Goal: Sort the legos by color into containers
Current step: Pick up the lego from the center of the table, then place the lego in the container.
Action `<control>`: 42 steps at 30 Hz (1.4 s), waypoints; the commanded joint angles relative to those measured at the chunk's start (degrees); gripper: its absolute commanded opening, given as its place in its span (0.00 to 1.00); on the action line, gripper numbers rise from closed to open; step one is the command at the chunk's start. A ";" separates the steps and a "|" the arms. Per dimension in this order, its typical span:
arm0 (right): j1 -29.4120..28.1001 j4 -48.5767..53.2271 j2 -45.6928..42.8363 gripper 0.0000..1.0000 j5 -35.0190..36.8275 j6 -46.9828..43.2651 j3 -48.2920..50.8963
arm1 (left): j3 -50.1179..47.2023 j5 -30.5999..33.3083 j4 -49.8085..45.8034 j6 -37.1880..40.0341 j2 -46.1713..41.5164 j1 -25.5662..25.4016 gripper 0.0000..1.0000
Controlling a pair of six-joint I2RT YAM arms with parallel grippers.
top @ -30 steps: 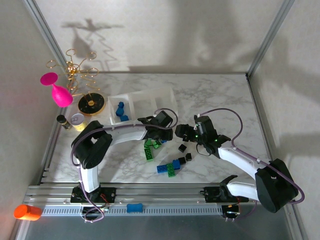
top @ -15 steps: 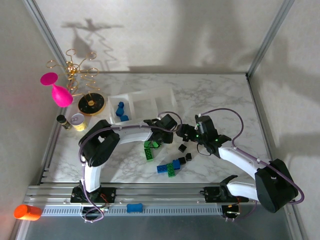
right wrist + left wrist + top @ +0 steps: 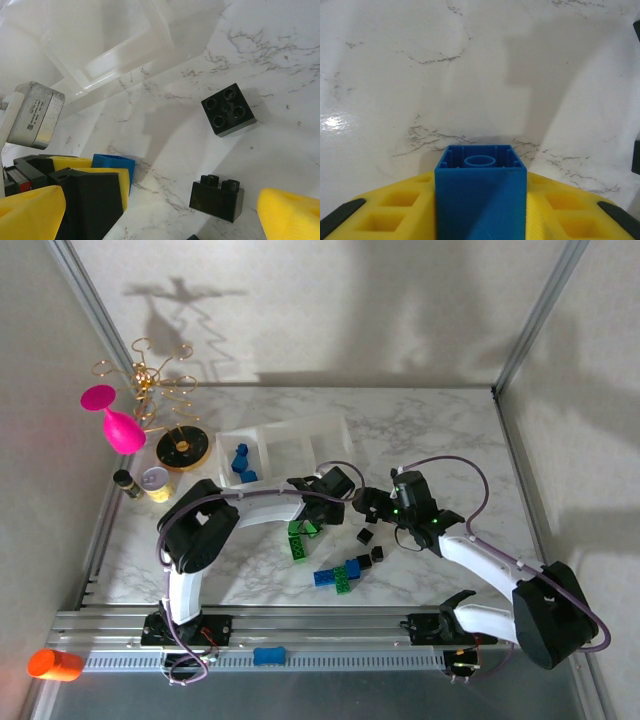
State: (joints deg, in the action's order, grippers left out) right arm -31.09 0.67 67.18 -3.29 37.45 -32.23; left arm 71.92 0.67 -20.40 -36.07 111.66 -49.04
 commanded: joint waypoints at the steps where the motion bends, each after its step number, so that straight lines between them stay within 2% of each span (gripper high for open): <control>1: 0.41 -0.83 -1.22 0.99 -1.69 -2.91 -1.71 | 1.88 1.75 -0.24 -0.75 -3.27 0.08 0.39; 8: 0.37 -1.86 1.48 0.99 -5.02 -6.40 -5.46 | 0.06 5.51 -1.30 -1.41 -10.97 1.25 0.39; 12: 0.33 -4.72 4.15 0.99 -8.39 -6.54 -6.93 | -2.72 7.76 -2.16 -1.55 -17.46 3.84 0.39; 17: -1.01 -10.04 7.72 0.98 -9.63 -4.28 -7.70 | -6.25 11.08 -4.16 -0.05 -25.81 9.41 0.39; 22: -2.98 -13.01 10.72 0.99 -8.69 -2.51 -9.15 | -7.85 12.08 -4.77 2.92 -30.05 18.35 0.39; 31: -3.54 -14.20 11.60 0.99 -6.87 -1.99 -10.14 | -4.93 14.26 -2.32 6.46 -21.01 28.44 0.38; 33: -3.55 -13.95 11.38 0.99 -6.41 -1.88 -9.80 | -4.07 12.56 -0.81 7.13 -18.06 29.78 0.38; 37: -3.54 -13.62 10.67 0.99 -5.71 -1.76 -9.26 | -1.91 15.84 0.36 7.76 -12.40 30.62 0.39; 42: -3.54 -13.33 9.39 0.99 -4.21 -1.59 -8.30 | 0.01 14.36 1.62 8.39 -7.74 31.05 0.40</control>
State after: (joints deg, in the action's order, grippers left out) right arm -34.28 -12.01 78.19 -9.56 35.40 -40.93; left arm 69.58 13.78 -20.38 -29.26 102.43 -18.26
